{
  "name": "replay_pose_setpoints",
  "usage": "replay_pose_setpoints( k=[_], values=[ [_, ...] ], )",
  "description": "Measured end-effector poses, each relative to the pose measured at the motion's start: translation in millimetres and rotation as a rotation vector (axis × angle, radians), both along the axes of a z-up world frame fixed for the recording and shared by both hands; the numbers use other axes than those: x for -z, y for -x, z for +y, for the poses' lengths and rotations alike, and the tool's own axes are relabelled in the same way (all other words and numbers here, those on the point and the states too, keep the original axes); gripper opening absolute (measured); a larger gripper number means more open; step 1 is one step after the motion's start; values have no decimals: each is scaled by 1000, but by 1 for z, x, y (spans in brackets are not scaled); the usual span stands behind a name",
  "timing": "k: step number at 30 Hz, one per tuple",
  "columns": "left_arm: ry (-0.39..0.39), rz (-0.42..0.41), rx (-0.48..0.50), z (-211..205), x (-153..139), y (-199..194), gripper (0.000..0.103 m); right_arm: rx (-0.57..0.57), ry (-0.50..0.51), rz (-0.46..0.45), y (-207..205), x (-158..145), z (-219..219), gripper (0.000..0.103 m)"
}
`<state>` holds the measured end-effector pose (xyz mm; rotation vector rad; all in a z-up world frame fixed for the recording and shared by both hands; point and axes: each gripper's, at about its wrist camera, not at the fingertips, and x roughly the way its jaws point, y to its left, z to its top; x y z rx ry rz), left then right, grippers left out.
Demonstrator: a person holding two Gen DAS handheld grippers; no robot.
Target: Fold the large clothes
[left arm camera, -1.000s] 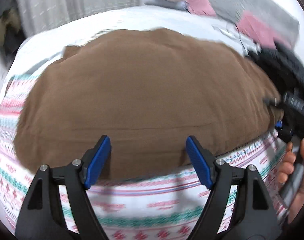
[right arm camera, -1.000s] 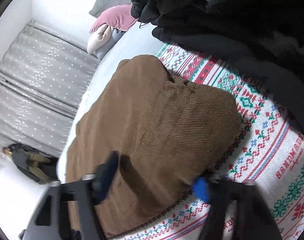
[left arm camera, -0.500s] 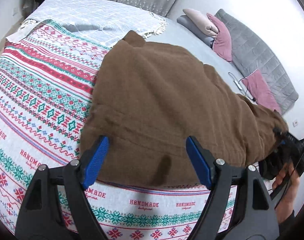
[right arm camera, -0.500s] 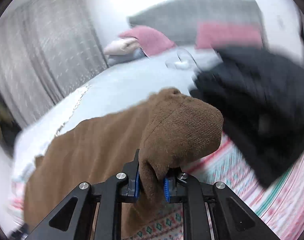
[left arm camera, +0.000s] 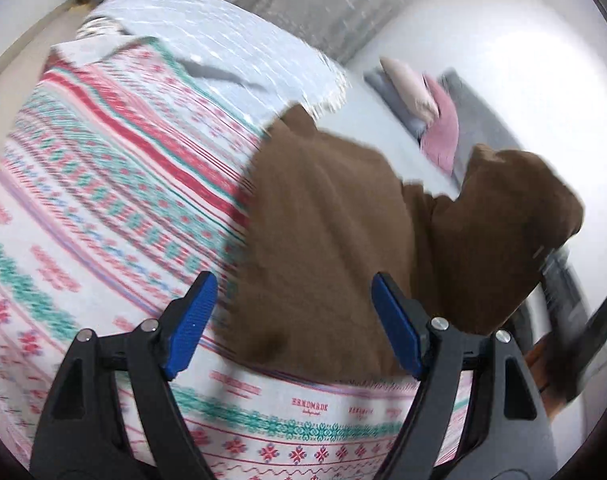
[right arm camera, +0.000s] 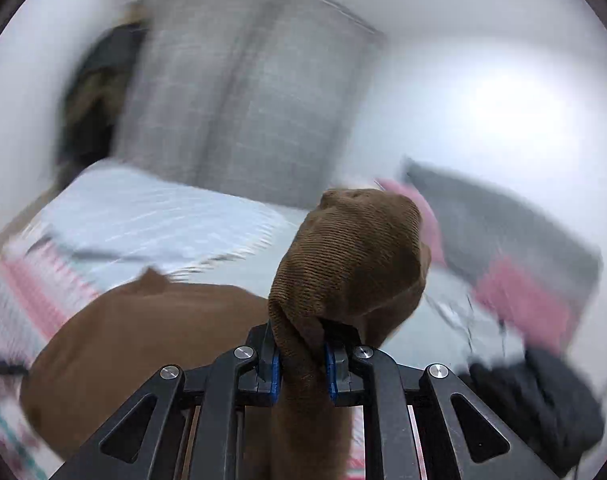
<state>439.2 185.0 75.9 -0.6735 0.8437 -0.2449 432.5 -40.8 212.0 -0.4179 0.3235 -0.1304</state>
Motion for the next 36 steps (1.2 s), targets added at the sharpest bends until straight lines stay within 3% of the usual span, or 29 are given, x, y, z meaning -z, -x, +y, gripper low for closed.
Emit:
replay_pose_setpoints(
  k=[5,8,10,12,18,21,24,28,36],
  values=[
    [61,16,-106,36,9,6,79,-265,319,82,0,73,104,16],
    [102,25,-102,40,16,4,79,-368,438,191,2,123,140,16],
    [106,19,-91,37,17,2,79,-383,508,184,7,146,146,16],
    [97,6,-82,33,14,1,79,-395,482,194,7,149,141,16],
    [156,-21,-72,35,11,3,79,-408,423,166,4,111,123,16],
    [157,-10,-64,31,13,1,79,-452,434,263,7,132,118,16],
    [151,-23,-50,25,10,0,79,-470,457,271,17,156,113,16],
    [127,-30,-37,19,9,-2,79,-495,383,294,7,144,110,16],
    [39,-20,-30,3,8,-5,75,-486,349,276,4,152,111,20]
  ],
)
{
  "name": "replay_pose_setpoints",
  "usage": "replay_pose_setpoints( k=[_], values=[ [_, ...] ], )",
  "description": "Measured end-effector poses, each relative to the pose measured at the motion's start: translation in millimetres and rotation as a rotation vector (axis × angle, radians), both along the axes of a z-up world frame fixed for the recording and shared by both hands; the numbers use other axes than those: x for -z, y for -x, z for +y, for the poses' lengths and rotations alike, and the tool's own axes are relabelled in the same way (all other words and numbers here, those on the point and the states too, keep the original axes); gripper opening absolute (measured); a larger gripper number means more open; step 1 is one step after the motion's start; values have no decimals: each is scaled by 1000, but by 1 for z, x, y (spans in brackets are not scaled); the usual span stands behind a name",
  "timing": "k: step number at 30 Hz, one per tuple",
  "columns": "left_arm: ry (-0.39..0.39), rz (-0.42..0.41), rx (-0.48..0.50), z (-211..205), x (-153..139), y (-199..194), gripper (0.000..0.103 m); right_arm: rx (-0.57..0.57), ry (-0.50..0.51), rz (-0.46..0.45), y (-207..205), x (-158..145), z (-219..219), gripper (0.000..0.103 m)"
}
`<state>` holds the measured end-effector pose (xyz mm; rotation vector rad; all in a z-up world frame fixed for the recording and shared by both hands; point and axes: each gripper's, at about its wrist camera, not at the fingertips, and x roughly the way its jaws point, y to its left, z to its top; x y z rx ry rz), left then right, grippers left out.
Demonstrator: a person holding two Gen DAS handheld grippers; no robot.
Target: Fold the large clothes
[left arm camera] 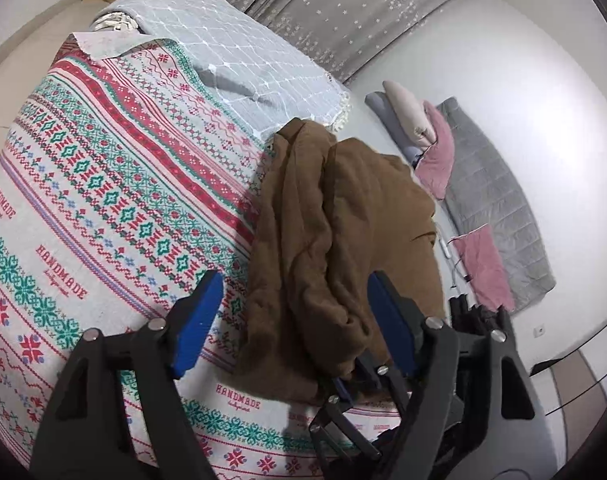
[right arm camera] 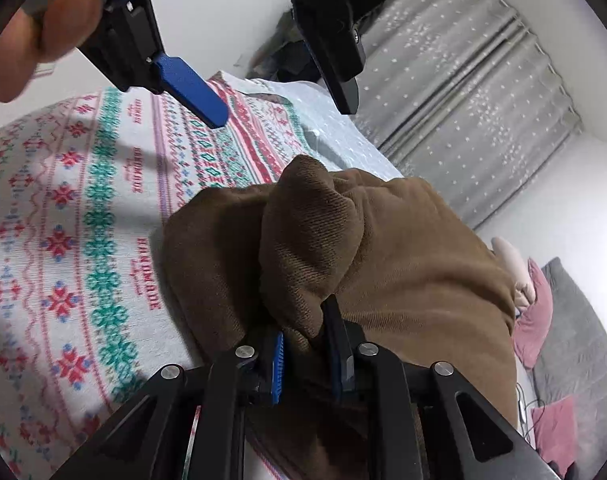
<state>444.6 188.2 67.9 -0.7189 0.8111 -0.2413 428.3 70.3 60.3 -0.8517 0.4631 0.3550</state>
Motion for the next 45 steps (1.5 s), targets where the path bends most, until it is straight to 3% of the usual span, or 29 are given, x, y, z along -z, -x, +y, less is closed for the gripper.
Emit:
replay_pose_setpoints(
  k=[3,4,5,7,9,12,14,15,19,24,29,36,39,42,45],
  values=[
    [-10,8,-7,0,1,0,75,22,61,-10,4,-7,9,27],
    [-9,4,-10,1,0,1,75,19,28,18,11,-16,6,35],
    [-9,-6,-13,1,-2,2,75,7,-72,50,19,-37,-5,50],
    [-16,-20,-10,-4,-6,3,75,35,-213,29,28,-68,-31,70],
    [-29,-29,2,-12,-11,2,75,113,-334,26,28,-95,-68,71],
    [-94,-64,16,-34,-29,1,74,234,-574,170,6,-115,-134,66],
    [-175,-105,23,-54,-40,-1,73,293,-671,273,-13,-114,-163,21],
    [-228,-109,44,-68,-43,-8,67,330,-687,322,-21,-110,-174,16],
    [-377,-32,50,-91,-28,-30,32,373,-745,437,-33,-96,-191,14],
    [-361,18,64,-86,-8,-32,15,411,-718,499,-28,-60,-188,14],
    [-320,56,50,-85,7,-19,13,410,-780,547,-26,-32,-201,13],
    [-313,58,41,-85,8,-11,13,409,-703,566,-26,-33,-196,13],
    [-306,57,44,-84,10,-13,13,365,-739,607,-31,-56,-205,14],
    [-301,57,45,-83,9,-14,13,426,-726,501,-53,-85,-215,17],
    [-308,55,47,-83,9,-14,13,445,-756,494,-99,-101,-218,17]
  ],
)
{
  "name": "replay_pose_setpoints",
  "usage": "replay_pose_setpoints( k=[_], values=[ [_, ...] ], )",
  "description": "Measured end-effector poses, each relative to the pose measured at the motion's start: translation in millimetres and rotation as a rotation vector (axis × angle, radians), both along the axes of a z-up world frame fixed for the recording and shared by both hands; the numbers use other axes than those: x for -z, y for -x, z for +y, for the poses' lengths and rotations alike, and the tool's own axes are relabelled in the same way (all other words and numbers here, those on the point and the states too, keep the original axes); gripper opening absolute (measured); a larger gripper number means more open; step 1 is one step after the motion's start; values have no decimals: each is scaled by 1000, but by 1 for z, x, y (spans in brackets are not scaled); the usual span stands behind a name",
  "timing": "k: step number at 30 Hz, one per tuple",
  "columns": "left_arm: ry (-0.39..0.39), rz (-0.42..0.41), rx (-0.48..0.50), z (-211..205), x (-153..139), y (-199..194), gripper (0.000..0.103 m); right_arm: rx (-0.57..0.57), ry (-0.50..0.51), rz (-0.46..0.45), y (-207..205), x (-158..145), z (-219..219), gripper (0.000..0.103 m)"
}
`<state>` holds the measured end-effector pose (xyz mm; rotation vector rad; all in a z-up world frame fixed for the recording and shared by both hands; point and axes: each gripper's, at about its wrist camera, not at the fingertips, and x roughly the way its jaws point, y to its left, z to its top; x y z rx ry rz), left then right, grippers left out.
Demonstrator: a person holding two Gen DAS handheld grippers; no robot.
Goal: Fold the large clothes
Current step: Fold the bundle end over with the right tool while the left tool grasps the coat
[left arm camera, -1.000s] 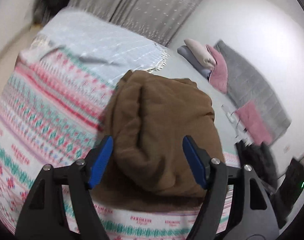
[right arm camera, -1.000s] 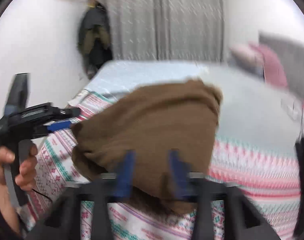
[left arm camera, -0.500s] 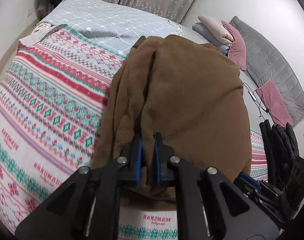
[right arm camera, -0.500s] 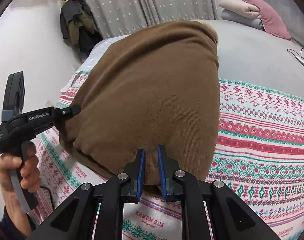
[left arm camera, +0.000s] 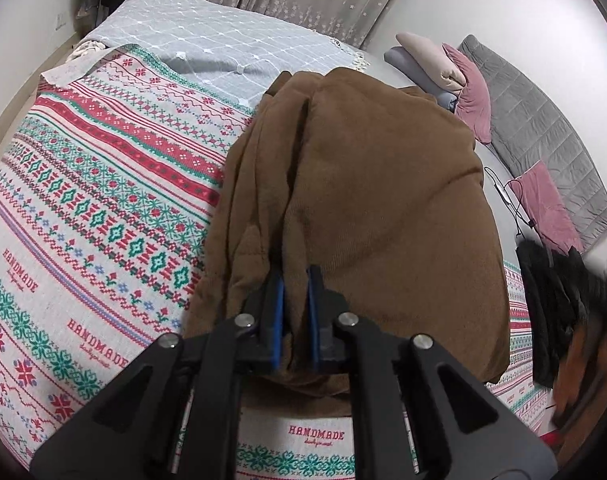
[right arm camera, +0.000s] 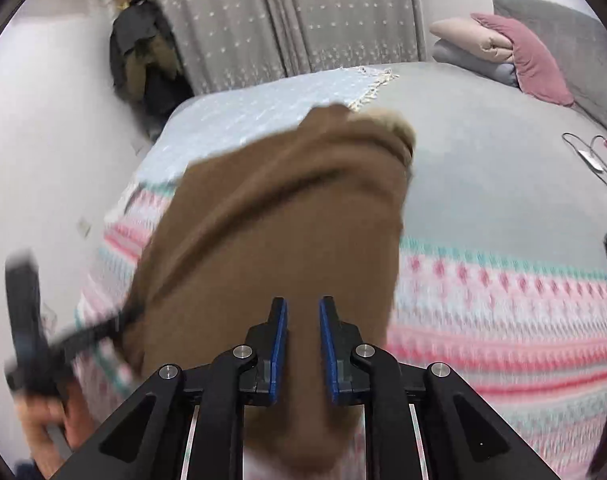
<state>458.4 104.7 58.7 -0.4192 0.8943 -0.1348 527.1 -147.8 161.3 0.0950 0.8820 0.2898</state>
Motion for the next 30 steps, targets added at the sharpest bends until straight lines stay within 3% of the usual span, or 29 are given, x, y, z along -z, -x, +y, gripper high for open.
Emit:
replay_pose_setpoints(
  k=[5,12,16,18,22,26,28,30],
  values=[
    [12,0,8,2,0,-1,13,79,7,33,-94,-3,4,17],
    [18,-5,13,4,0,-2,13,104,34,84,-166,18,17,17],
    [9,-10,14,3,-1,-2,13,90,157,114,-177,51,36,18],
    [13,-10,14,4,0,-2,13,95,157,115,-177,52,36,18],
    [20,-8,14,5,0,-2,13,100,157,120,-179,38,37,18],
    [27,-8,18,6,0,-2,13,81,60,44,-179,9,49,20],
    [27,-9,20,7,0,-2,14,37,96,35,-182,7,73,20],
    [30,-11,22,8,1,-2,14,-17,164,42,-190,15,102,29]
  ],
)
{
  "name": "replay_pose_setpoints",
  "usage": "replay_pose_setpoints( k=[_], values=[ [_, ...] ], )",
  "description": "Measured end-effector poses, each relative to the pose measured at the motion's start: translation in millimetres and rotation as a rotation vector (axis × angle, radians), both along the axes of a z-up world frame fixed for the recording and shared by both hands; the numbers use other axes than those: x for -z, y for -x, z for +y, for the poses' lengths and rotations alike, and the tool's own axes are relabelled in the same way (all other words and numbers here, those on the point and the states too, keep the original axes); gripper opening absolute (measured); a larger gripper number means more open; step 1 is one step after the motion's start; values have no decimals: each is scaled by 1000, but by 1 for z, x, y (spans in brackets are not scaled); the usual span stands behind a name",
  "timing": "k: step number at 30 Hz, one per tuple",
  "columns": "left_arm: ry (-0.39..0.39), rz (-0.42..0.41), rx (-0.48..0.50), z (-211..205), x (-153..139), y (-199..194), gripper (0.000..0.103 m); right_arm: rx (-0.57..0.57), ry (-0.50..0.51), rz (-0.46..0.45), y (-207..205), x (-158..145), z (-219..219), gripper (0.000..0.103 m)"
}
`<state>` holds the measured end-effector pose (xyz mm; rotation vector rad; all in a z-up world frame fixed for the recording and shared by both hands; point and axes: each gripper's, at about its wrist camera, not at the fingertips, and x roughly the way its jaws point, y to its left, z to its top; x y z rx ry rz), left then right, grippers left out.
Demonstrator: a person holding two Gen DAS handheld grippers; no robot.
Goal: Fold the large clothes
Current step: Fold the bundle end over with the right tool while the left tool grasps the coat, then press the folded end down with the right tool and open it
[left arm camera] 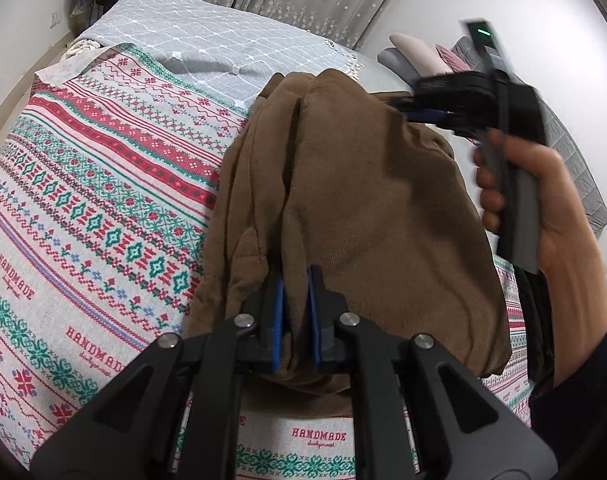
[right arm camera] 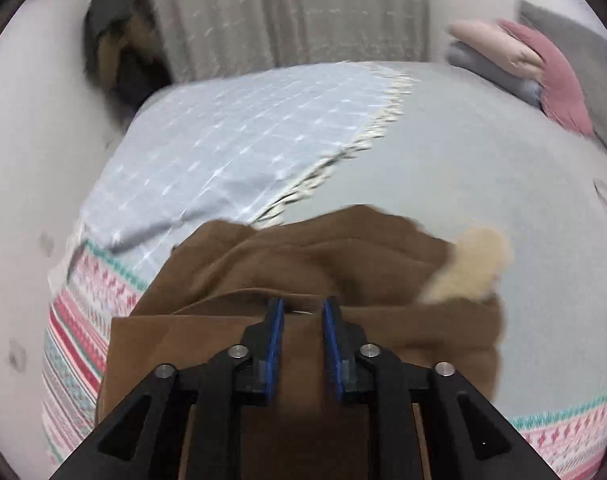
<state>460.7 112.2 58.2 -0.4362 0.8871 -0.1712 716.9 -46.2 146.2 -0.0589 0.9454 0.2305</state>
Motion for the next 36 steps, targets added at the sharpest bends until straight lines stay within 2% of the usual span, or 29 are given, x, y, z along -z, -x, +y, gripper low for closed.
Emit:
replay_pose_setpoints(
  k=[2,7,11,14,17,21,25,30,33,36],
  values=[
    [4,-1,2,1,0,0,14,-21,66,0,-7,11,20,40],
    [-14,-3,-3,2,-1,1,14,-70,188,103,-28,66,57,40],
    [-7,-1,-2,3,-1,-1,14,-30,185,121,-37,79,63,40],
    [1,0,3,4,-1,-1,15,-29,214,116,-39,77,67,40],
    [18,2,14,7,1,-2,15,-23,191,82,-29,62,61,40],
    [37,3,17,9,2,-3,15,-33,20,-5,11,20,38,43],
    [21,-1,18,7,2,-3,15,-72,-62,-28,56,-1,21,43],
    [-1,-6,18,3,1,-3,15,-127,-68,0,91,6,18,43],
    [-15,-9,17,1,1,-2,15,-137,-7,30,90,30,27,43],
    [-30,-11,16,-1,0,-3,15,-134,7,40,84,42,30,44]
  ],
)
